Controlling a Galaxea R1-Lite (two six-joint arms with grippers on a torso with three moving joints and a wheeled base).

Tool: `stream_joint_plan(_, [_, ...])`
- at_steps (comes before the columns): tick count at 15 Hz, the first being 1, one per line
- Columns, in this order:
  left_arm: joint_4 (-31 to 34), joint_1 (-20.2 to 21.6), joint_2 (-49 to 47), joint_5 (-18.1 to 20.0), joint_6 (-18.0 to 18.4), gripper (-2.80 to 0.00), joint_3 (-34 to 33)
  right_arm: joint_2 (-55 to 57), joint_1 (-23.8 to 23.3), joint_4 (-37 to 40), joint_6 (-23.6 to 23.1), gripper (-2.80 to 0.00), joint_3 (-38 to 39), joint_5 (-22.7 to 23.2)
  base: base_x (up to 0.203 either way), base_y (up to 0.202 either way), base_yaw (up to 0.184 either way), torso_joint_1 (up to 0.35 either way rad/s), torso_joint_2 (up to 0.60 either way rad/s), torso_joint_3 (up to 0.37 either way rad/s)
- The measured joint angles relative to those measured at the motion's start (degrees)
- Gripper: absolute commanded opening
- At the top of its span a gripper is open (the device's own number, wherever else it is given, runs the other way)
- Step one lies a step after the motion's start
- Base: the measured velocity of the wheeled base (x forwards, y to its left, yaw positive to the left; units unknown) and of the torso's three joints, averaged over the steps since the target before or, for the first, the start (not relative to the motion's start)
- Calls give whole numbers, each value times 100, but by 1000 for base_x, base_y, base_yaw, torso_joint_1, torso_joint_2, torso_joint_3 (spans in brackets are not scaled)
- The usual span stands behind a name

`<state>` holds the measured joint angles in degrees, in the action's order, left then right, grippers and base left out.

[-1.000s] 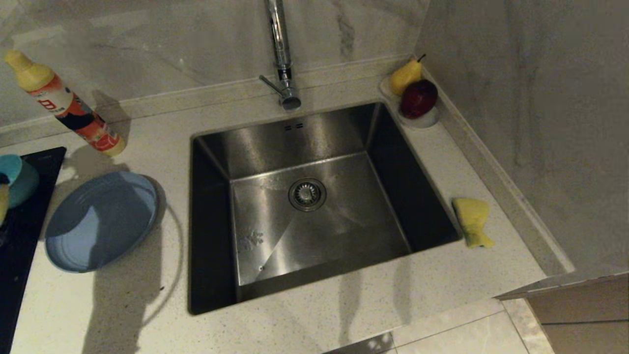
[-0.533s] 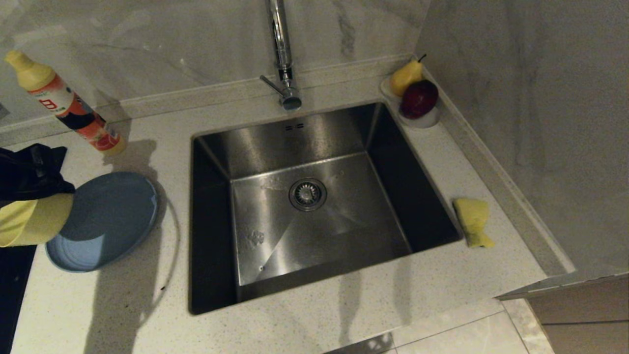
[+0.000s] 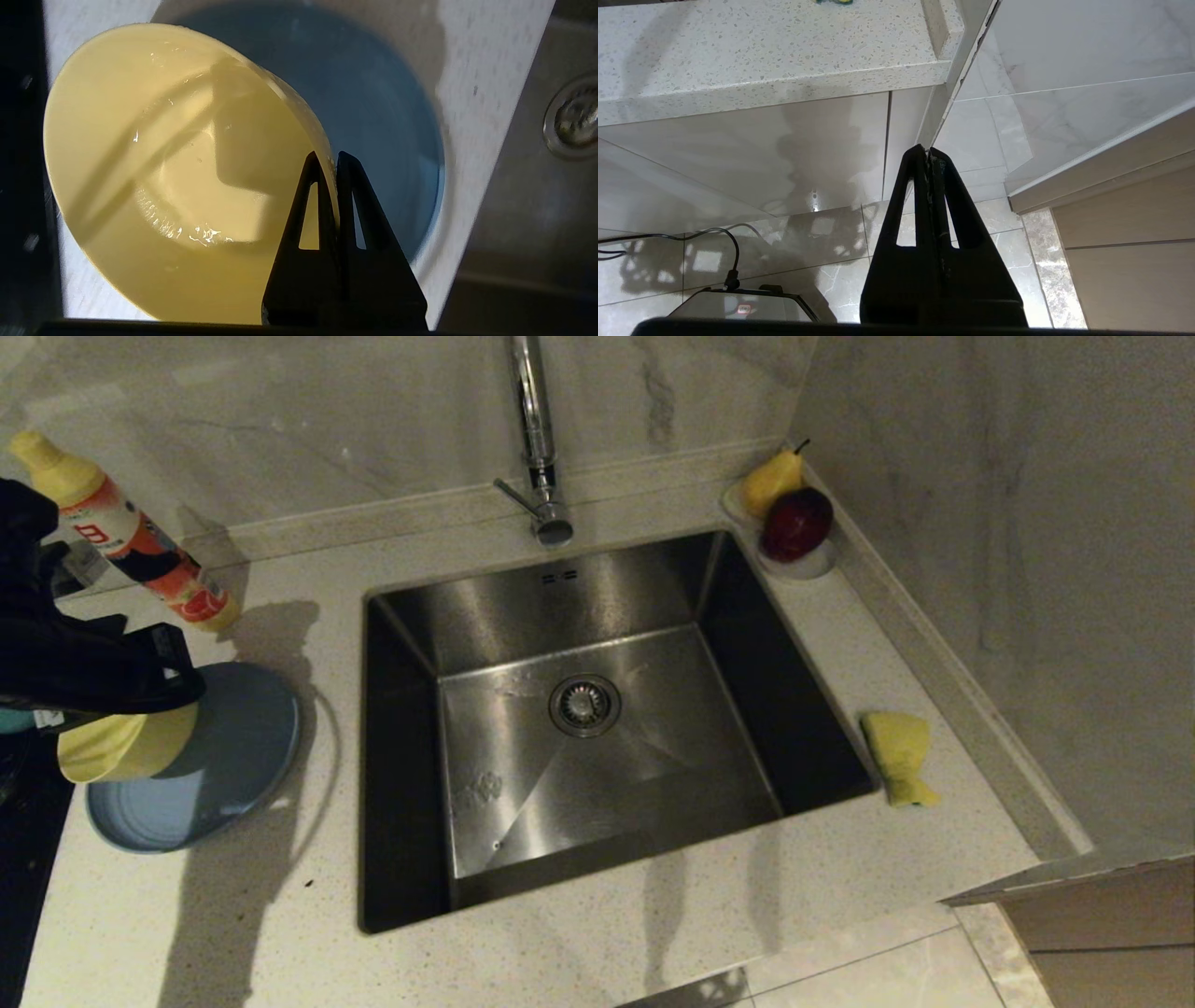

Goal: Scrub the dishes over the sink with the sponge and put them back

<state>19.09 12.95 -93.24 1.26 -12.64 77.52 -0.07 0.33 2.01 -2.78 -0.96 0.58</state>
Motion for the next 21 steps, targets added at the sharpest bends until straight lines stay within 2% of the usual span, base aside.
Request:
stream_joint_plan(3, [-313,-77,-176,-9,-12,-280,-146,0,-2,0,0,-280,0,2,0,0,0,0,0,0])
stream_joint_plan(8, [-326,-330,-296,-55,-87,-280,-93,0,-2,-1,2,-280,0,2,0,0,0,0,0,0])
stream_joint_plan(10, [-332,-405,-326,-293,-91,-280,-80,0,-2,0,0,-280,0,0,0,0,0,0,0,0])
stream_joint_plan(17, [-313,-452,-354,-390,-76,-280,-140,0,0,0,0,-280,0,1,0,0,0,0,0,0])
stream_joint_plan(18, [-315,-452,-377,-459,-67,0,-150,0,0,-1,0,-280,0,2,0,0,0,0,0,0])
stream_joint_plan(21, [-326,-452,-412,-579,-96,0,-86,0,0,0,0,-280,0,2,0,0,0,0,0,0])
